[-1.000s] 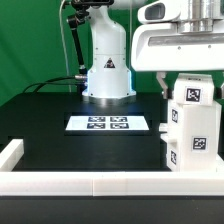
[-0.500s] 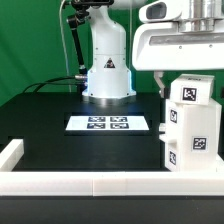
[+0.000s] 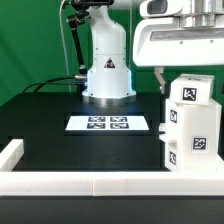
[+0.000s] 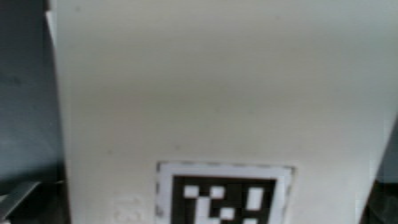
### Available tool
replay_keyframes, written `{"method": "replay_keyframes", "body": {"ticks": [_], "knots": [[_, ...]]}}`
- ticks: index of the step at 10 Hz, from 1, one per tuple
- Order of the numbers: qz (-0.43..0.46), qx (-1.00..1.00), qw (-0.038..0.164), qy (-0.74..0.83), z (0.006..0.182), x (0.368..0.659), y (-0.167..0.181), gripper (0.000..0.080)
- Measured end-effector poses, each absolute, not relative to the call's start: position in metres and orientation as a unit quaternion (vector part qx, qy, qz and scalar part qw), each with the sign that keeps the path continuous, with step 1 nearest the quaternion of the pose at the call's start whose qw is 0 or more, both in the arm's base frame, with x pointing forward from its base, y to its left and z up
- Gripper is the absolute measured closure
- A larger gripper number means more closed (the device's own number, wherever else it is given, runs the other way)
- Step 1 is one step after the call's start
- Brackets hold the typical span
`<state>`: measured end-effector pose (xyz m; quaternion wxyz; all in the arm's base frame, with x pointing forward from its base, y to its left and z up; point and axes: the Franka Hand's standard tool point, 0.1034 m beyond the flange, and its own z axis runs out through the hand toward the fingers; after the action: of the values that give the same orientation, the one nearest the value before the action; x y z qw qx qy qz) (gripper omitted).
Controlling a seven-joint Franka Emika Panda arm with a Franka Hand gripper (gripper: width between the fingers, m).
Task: Assemble cabinet
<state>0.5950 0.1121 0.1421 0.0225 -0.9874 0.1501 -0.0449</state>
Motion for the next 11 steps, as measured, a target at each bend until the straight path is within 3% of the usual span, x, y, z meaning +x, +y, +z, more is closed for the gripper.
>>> {"method": "replay_keyframes", "body": {"ticks": [2, 3, 4, 11], "knots": [[-0.046, -0.986, 0.023, 0.156, 0.1433, 0.5968, 0.1122, 0.0014], [-0.045, -0.984, 0.025, 0.170, 0.1432, 0.5966, 0.1127, 0.0188], [-0.044, -0.980, 0.027, 0.194, 0.1433, 0.5966, 0.1127, 0.0235], [-0.037, -0.908, 0.036, 0.415, 0.1439, 0.5970, 0.1085, 0.0235]]}}
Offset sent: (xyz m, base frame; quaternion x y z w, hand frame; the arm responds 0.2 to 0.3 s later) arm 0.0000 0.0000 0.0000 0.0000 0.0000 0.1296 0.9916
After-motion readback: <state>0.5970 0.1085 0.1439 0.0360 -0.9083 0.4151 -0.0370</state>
